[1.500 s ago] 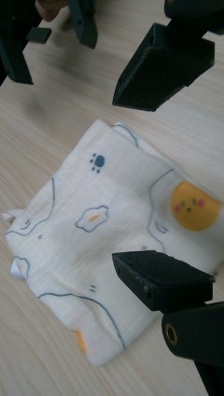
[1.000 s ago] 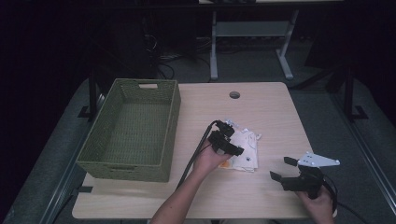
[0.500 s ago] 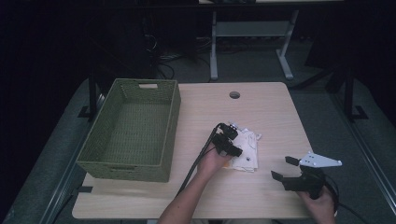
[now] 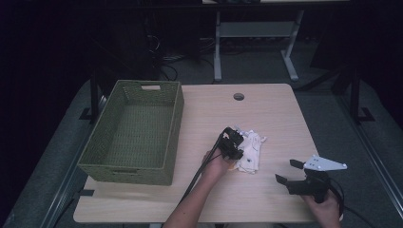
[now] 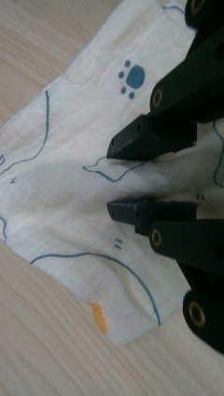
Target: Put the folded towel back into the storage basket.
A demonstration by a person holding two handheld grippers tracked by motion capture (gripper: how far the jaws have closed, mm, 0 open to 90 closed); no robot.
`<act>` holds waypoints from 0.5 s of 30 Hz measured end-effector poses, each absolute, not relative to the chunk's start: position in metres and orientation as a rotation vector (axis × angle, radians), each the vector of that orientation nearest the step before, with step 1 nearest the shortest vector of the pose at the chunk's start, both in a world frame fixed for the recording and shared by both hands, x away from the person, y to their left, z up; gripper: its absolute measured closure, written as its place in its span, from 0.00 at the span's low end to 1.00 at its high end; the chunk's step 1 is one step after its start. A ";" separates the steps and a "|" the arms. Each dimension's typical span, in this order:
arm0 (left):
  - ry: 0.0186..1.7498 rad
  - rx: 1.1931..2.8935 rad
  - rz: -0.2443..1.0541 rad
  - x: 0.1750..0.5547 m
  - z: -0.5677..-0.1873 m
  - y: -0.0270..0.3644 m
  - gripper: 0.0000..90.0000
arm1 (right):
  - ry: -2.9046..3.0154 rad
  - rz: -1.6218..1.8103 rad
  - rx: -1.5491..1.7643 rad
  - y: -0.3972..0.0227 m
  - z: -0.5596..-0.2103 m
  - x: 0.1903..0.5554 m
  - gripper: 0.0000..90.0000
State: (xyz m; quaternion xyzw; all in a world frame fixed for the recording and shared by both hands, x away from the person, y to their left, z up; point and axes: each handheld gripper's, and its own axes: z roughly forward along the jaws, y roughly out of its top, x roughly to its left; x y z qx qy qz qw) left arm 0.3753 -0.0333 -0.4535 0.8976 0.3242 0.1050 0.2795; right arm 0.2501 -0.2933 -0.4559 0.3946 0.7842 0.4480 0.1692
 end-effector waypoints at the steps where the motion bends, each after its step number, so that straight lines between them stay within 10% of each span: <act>1: 0.869 2.411 0.278 0.376 -0.453 -0.032 0.85 | 2.230 1.273 1.122 -0.293 -0.456 0.250 0.17; 15: 0.990 2.273 -0.036 0.393 -0.453 -0.005 0.92 | 2.222 1.288 1.134 -0.296 -0.456 0.249 0.17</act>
